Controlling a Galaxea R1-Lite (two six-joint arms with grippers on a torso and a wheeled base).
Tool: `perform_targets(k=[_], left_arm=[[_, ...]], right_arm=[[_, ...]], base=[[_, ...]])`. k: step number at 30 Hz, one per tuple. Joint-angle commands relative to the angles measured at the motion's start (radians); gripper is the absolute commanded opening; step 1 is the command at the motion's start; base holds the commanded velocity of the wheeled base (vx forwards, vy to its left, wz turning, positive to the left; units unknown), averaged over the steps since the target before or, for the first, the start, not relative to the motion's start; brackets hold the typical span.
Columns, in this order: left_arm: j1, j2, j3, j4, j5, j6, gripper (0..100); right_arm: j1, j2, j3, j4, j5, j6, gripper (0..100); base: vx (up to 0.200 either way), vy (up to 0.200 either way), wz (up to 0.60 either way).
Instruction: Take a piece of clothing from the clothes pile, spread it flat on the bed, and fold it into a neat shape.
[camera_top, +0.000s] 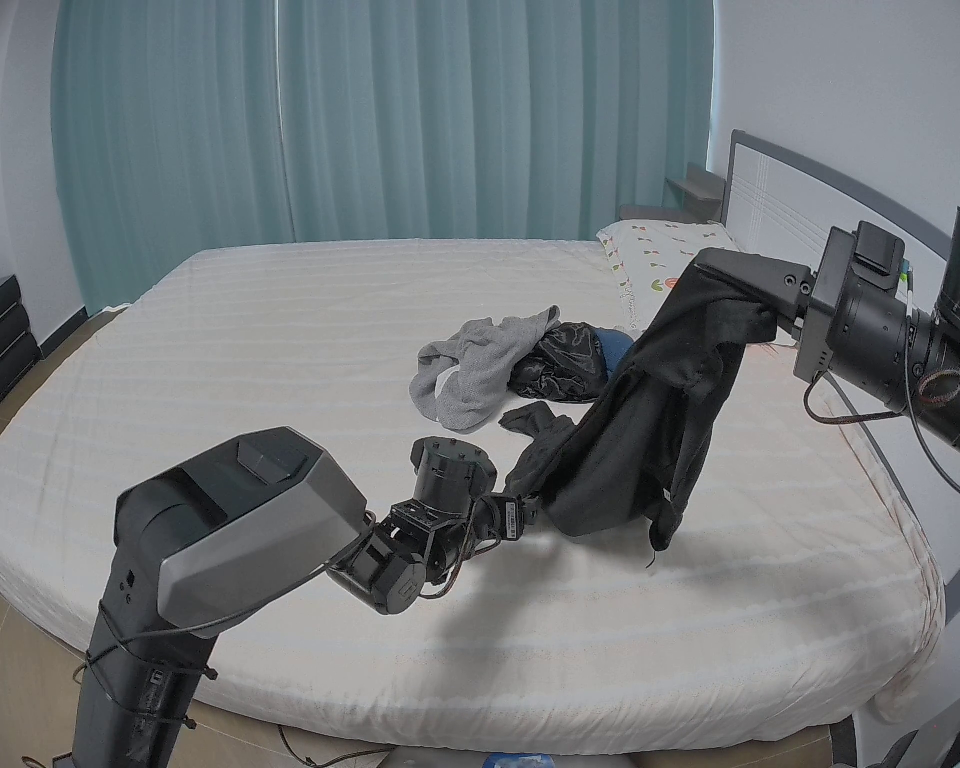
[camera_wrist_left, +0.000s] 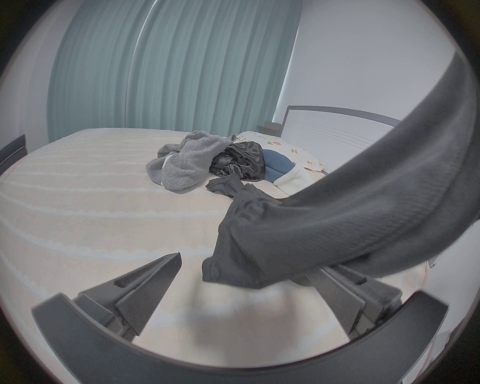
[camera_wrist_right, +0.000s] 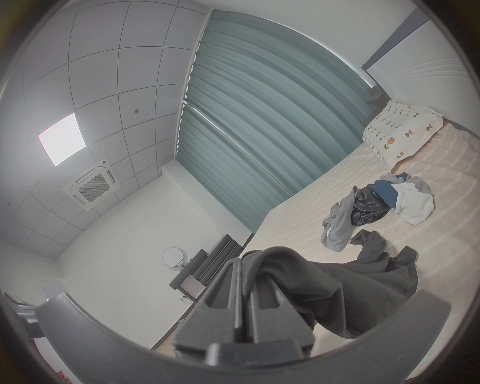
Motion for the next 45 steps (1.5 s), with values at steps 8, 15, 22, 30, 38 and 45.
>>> perform_targets(k=[8,15,22,30,38,45], left_arm=[[0.030,0.128,-0.257,0.163,0.034,-0.054,0],[0.039,0.123,-0.284,0.191,0.047,-0.131,0],[0.079,-0.108,-0.046,0.192,0.037,-0.200,0],[0.119,-0.417,0.223,0.203,0.007,-0.293,0],[0.165,-0.690,0.312,0.243,-0.104,-0.371,0],[0.212,-0.883,0.258,0.433,-0.139,-0.374,0]], right_arm=[[-0.012,-0.014,0.000,-0.001,0.002,0.001,0],[-0.038,0.000,0.003,-0.001,0.008,0.006,0],[-0.086,0.061,0.015,-0.002,0.017,0.006,0],[-0.115,0.248,-0.003,-0.015,0.017,0.015,0],[-0.119,0.369,-0.132,-0.015,0.005,0.053,0],[-0.127,0.300,-0.341,-0.010,-0.053,0.061,0]], base=[[0.000,0.000,0.00],[0.000,0.000,0.00],[0.000,0.000,0.00],[0.000,0.000,0.00],[0.000,0.000,0.00],[0.000,0.000,0.00]])
